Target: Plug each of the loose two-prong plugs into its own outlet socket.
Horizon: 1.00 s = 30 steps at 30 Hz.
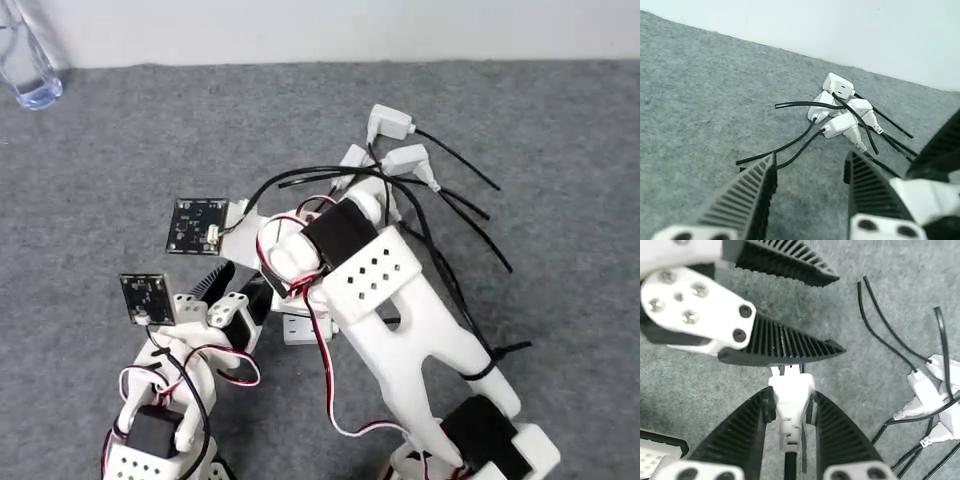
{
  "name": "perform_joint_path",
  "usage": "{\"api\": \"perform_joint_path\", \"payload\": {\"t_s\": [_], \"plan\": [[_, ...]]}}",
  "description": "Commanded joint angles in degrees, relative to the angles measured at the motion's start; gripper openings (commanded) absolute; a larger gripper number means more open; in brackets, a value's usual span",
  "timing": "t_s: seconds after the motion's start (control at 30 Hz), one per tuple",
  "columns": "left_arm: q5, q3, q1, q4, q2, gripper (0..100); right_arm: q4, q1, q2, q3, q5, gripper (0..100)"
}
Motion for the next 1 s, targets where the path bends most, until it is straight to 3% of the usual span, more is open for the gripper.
{"api": "perform_joint_path", "payload": {"t_s": [0.0, 0.97], "plan": [[0.09, -0.04, 0.26, 1.05, -0.44, 21, 0.22, -0.66, -2.59, -4.13, -0.62, 0.8], [-0.09, -0.04, 0.26, 1.76, -0.53, 21, -3.30, -4.00, -2.68, -4.22, -4.13, 0.8]]}}
